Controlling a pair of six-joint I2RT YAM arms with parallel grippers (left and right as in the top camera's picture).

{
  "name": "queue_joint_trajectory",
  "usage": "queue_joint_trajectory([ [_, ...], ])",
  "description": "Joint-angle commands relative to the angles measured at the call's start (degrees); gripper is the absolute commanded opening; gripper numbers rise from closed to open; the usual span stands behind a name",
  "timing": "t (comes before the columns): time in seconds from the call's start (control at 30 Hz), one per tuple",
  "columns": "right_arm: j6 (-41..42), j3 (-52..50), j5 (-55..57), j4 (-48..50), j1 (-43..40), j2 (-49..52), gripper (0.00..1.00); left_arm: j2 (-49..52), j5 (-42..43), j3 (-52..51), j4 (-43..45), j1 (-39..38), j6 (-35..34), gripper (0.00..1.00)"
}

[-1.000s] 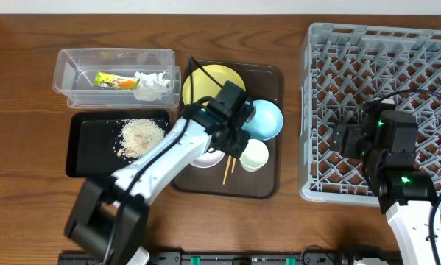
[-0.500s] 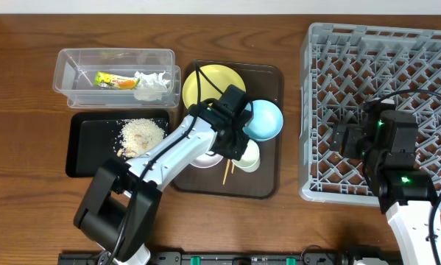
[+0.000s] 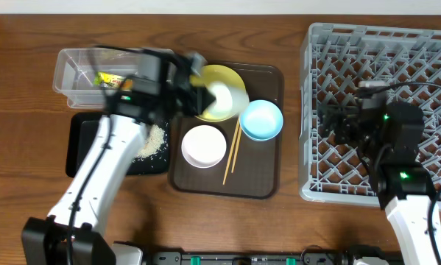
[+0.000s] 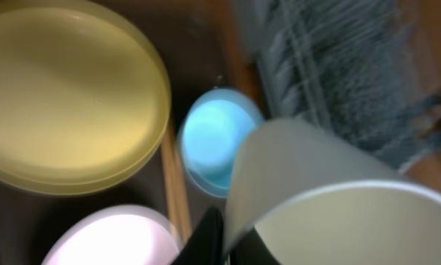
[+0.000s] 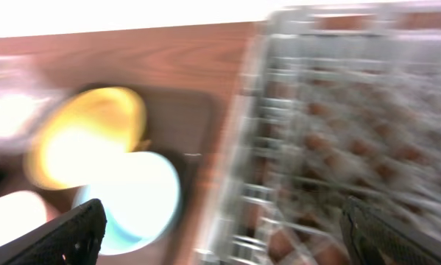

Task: Sort waste into correct bins and load items into the dishwasher rack
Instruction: 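Grasp the pale cup on the brown tray with the left gripper and lift, then hand the pale cup from the left gripper to the right gripper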

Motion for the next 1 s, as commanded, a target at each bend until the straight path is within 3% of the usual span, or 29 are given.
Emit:
queue_joint_trajectory([
  [0.0, -3.7, 0.9, -22.0, 1.5, 0.7, 3.8, 0.99, 2.6, 16.7, 0.6, 5.1, 4.2, -11.8, 0.06],
  [0.13, -5.9, 0.9, -37.9, 6.3, 0.7, 9.7, 0.99, 7.3, 31.6, 0.6, 14.0, 5.3, -21.0, 0.06],
  [0.27, -6.3, 0.9, -48.3, 12.8, 0.7, 14.3, 0.99, 11.0, 38.2, 0.6, 15.7, 3.3, -23.6, 0.06],
  [0.4, -6.3, 0.9, -53.7, 19.7, 1.9, 17.8, 0.99, 13.6, 39.5, 0.6, 15.7, -0.3, -23.8, 0.06],
  [0.67, -6.3, 0.9, -53.9, 27.8, 5.4, 20.0, 0.99, 14.0, 40.5, 0.6, 17.4, -6.8, -24.6, 0.06],
  [0.97, -1.3, 0.9, -53.8, 37.6, 5.7, 20.0, 0.98, 14.0, 40.5, 0.6, 17.7, -7.8, -24.6, 0.06],
])
